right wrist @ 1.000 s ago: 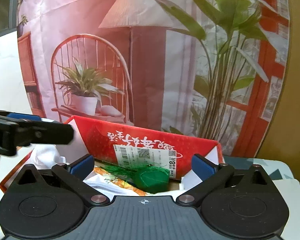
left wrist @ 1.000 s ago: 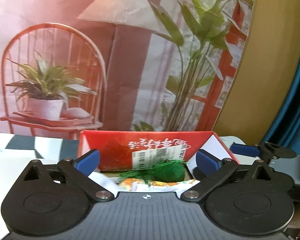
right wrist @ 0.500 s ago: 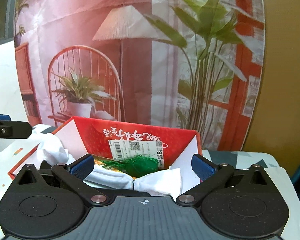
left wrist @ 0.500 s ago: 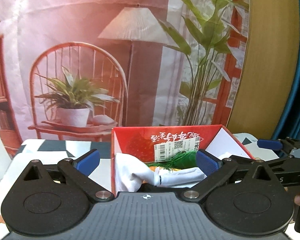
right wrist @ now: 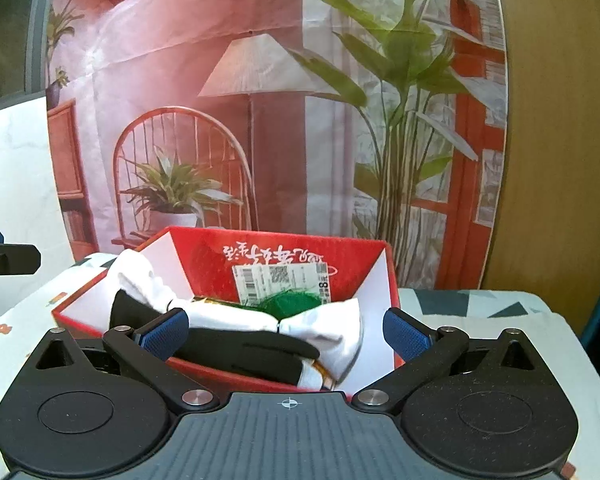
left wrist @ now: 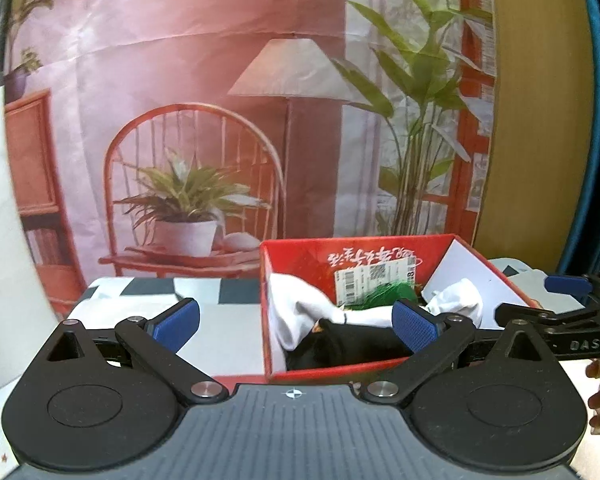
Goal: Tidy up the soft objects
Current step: 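Move both grippers back to the grey mesh towel roll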
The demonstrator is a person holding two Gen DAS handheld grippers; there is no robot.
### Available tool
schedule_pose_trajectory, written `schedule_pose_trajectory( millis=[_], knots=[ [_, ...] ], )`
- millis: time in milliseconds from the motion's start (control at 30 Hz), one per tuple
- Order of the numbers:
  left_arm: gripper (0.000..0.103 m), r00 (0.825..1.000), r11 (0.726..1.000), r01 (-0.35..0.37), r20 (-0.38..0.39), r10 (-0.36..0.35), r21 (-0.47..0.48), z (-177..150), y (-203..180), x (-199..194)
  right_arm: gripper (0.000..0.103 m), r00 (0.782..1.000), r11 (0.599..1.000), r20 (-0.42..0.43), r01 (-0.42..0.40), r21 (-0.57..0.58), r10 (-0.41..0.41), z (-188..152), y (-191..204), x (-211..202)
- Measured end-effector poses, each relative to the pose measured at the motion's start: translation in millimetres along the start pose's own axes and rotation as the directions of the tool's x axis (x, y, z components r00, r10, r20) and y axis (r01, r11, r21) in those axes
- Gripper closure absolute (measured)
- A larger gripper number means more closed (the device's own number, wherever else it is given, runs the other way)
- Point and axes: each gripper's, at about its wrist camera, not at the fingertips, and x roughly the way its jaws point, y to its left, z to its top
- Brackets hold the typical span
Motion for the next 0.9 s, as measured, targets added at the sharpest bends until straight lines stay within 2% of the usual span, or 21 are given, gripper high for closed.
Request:
schedule_pose_trajectory(
  millis=[167,400,633,800,900],
  knots=[
    [0.000,0.999,0.999,-0.006,-0.034,0.004,-0.035,-10,5,-4,0.000,1.000,1.000,0.001,-0.015,0.009,0.015,-13,1,-13],
    [0.000,0.996,0.999,-0.046,-0.072,0.045,-0.016,-33,6,-9,0.000,1.000,1.000,-0.006,-0.007,0.007,0.007,-34,4,-22],
    [0.000,0.992,0.998,-0.051,-0.115,0.047,-0.026,-57,12,-13,0.000,0.998,0.999,-0.031,-0.049,0.021,0.049,-58,4,-26],
    [0.000,0.987,0.999,-0.042,-0.154,0.040,-0.015,-74,11,-16,0.000,0.995,0.998,-0.072,-0.070,0.009,0.070,-78,7,-27],
    [0.000,0.984,0.999,-0.030,-0.175,0.026,-0.020,-84,11,-15,0.000,0.992,0.998,-0.114,-0.054,-0.016,0.052,-92,12,-24]
  ],
)
